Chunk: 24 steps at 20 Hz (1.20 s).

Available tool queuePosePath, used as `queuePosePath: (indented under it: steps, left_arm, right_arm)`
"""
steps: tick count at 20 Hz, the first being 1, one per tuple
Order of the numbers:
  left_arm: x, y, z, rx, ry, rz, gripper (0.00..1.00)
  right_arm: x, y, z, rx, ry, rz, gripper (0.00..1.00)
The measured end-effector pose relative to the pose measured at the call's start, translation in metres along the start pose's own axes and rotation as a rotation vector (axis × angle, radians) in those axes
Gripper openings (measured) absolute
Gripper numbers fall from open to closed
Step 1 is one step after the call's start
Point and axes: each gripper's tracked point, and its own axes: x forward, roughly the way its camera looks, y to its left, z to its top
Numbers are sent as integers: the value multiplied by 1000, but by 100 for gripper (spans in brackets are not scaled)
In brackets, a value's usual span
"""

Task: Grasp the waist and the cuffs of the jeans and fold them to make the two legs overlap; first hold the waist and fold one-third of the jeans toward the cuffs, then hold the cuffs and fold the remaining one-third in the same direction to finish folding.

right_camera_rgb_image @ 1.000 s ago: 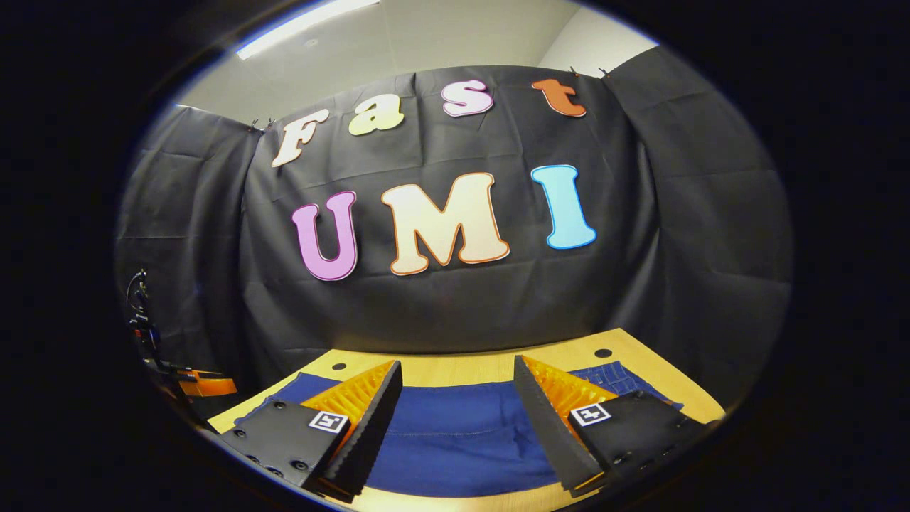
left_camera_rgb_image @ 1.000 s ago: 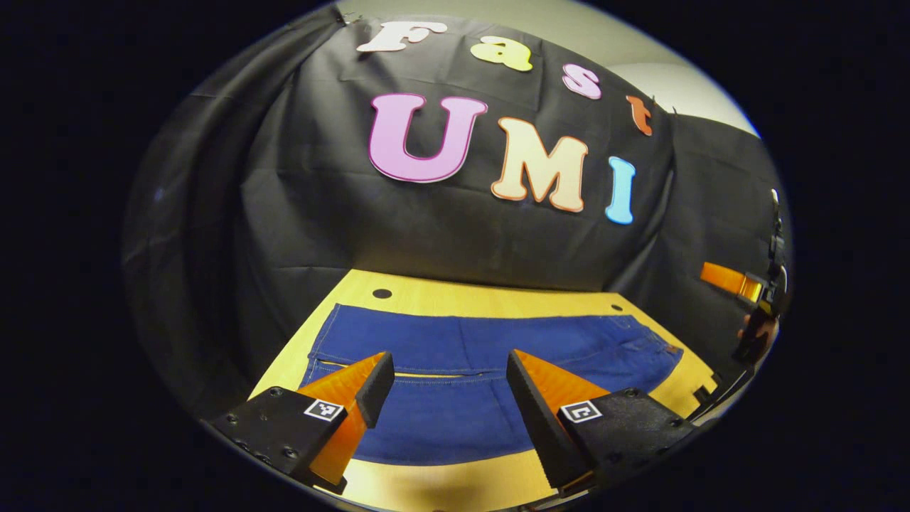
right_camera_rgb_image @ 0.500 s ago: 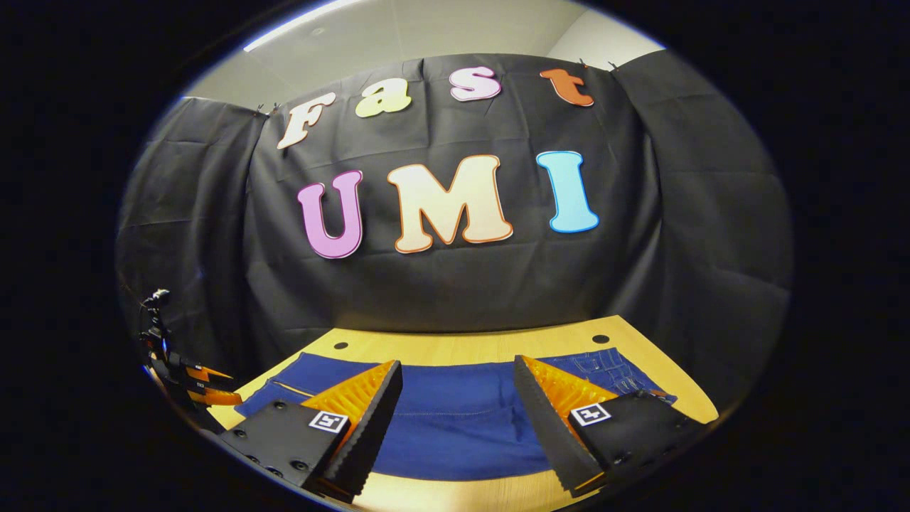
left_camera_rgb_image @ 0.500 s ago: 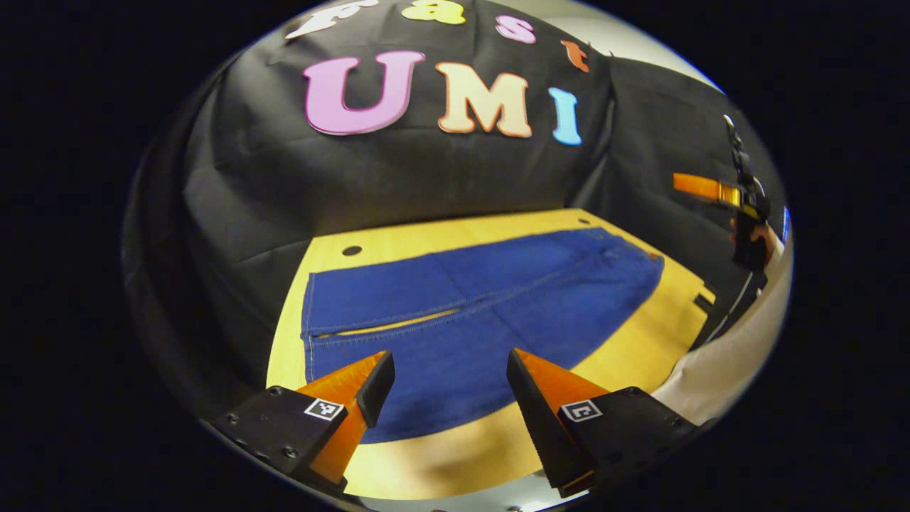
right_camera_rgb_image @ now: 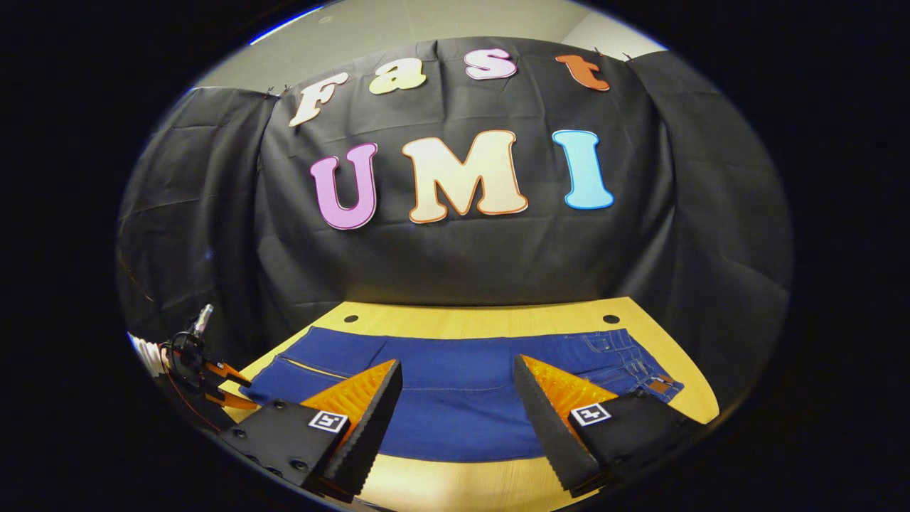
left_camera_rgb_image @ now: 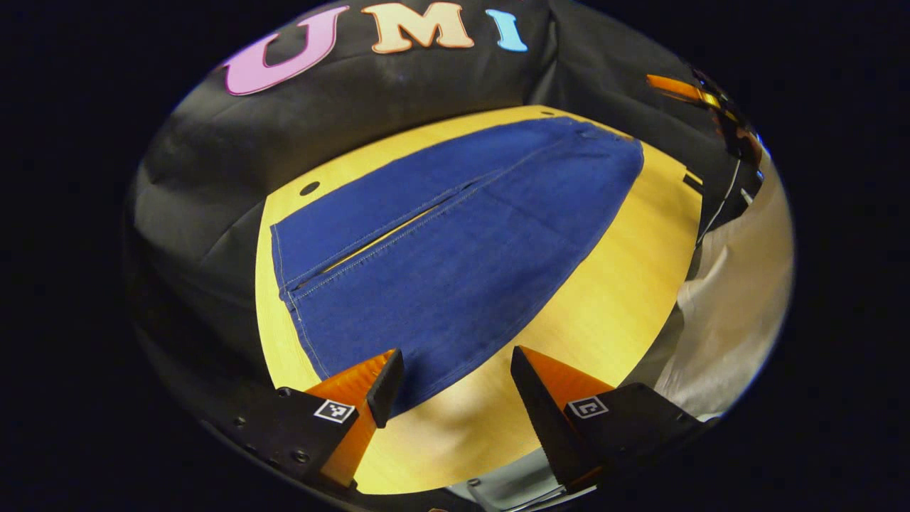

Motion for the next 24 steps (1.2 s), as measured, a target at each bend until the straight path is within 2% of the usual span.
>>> queuePosePath:
  steps: [6, 10, 12, 13, 14, 17, 18, 19, 24]
  left_arm:
    - [18, 20, -32, 100, 168, -80, 93]
    - [25, 31, -48, 160, 254, -81, 93]
    - [28, 30, -48, 174, 262, -105, 92]
    - [28, 30, -48, 175, 272, -118, 96]
    - [29, 29, -48, 178, 283, -130, 91]
    - [30, 25, -51, 185, 314, -184, 90]
    - [31, 25, -52, 195, 328, -195, 89]
    - [31, 24, -50, 211, 336, -204, 89]
    - [32, 22, -52, 227, 351, -209, 86]
  right_arm:
    - [-1, -5, -12, 9, 35, -11, 98]
    - [-1, -16, -17, 7, 51, -36, 98]
    - [0, -18, -20, 19, 59, -42, 98]
    - [1, -20, -22, 21, 63, -44, 98]
    - [3, -20, -22, 22, 65, -45, 98]
    - [7, -21, -25, 21, 73, -44, 98]
    - [8, -21, -25, 25, 76, -41, 93]
    - [10, -19, -25, 27, 76, -36, 98]
    - [19, -7, -34, 44, 90, -10, 98]
